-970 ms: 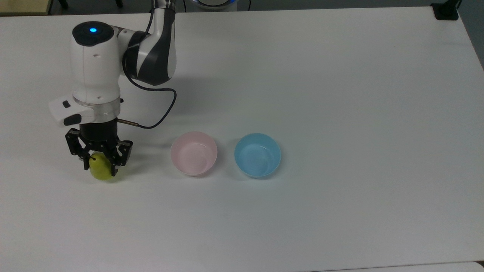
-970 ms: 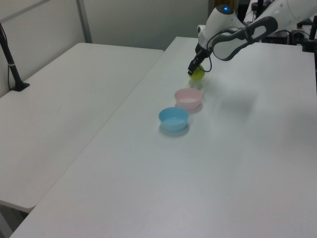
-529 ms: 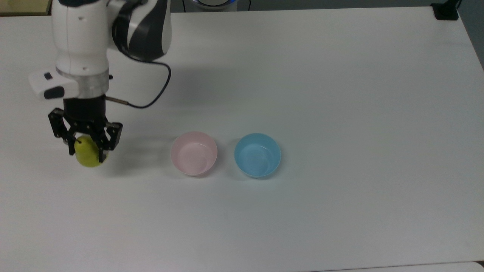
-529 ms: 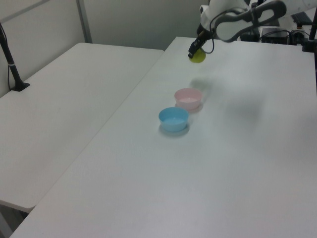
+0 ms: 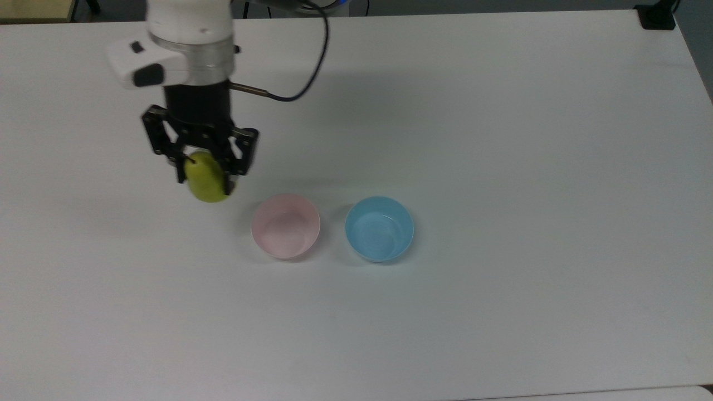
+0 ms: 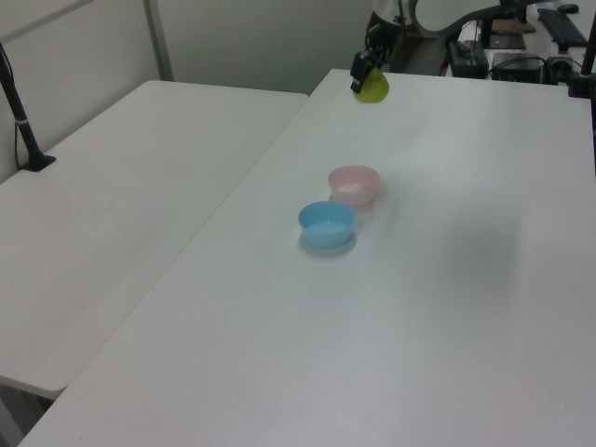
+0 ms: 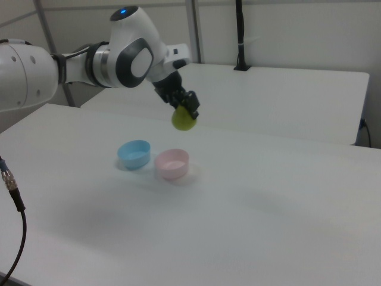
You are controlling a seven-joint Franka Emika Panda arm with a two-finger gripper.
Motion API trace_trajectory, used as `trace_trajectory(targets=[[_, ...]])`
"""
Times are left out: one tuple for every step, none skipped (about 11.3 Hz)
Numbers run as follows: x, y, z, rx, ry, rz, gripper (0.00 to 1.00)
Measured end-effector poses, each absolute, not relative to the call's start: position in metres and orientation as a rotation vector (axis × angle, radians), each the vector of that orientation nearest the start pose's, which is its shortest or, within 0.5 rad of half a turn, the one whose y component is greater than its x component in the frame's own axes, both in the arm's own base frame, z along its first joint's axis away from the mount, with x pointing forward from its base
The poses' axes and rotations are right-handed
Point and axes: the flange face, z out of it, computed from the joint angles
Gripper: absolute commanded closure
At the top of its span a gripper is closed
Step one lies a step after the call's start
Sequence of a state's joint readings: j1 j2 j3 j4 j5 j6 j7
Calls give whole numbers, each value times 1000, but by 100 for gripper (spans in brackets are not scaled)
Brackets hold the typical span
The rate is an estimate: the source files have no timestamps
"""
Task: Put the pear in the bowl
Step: 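Lift the pear and carry it over the pink bowl, then lower the pear into the pink bowl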
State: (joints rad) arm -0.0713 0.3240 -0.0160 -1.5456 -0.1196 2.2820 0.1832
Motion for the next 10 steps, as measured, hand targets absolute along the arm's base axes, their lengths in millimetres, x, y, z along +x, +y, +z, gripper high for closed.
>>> trace_trajectory(targets=[[691,-41,501,-3135,339,-643,79],[690,-22,492,-3128,345,-618,79],[688,-5,484,-3124,350,-595,79],[687,7,477,-3125,342,-572,79],[685,15,468,-3129,332,-546,79],[683,18,459,-3136,326,-522,79],[682,18,451,-3139,323,-508,79],[683,19,442,-3137,318,-512,79],[685,21,432,-3134,311,-520,79],[688,22,422,-3138,300,-523,79]])
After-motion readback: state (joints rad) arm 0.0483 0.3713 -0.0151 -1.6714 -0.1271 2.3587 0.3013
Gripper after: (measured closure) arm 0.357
